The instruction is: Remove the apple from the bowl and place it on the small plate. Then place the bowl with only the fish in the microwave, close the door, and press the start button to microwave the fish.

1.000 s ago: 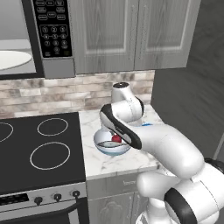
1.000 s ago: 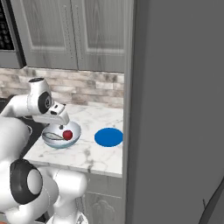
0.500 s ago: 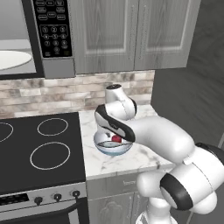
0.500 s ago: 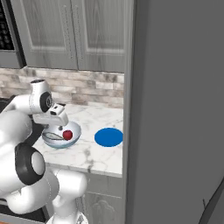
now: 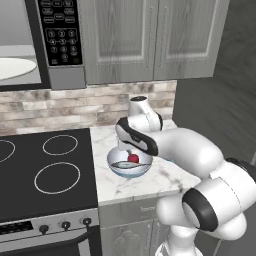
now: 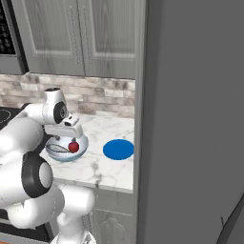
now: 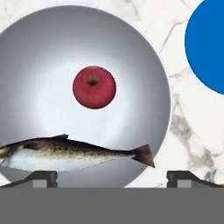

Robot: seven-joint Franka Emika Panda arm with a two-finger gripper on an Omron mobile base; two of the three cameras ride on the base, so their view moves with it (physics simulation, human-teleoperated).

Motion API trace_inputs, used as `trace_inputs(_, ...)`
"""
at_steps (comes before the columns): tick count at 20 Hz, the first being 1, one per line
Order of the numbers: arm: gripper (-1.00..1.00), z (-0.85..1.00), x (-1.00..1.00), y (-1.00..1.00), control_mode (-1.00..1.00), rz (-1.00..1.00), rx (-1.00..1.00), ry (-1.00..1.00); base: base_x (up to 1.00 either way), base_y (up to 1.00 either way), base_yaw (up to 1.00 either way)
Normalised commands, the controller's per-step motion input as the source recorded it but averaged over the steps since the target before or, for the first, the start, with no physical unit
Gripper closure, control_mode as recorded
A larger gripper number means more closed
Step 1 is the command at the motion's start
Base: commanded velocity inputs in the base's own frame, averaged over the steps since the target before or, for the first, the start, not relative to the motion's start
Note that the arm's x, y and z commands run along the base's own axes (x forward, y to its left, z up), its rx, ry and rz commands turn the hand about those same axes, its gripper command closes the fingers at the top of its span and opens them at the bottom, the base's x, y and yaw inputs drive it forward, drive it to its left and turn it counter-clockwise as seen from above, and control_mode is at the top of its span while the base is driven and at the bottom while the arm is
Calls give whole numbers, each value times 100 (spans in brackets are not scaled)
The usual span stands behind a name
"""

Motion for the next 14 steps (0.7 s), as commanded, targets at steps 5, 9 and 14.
trace_inputs(5, -100, -7, 17, 3, -100, 0, 0, 2, 0, 0, 0)
trace_inputs(9, -100, -19, 20, 0, -100, 0, 0, 1, 0, 0, 0)
trace_inputs(14, -100, -28, 17, 0, -100, 0, 0, 1, 0, 0, 0)
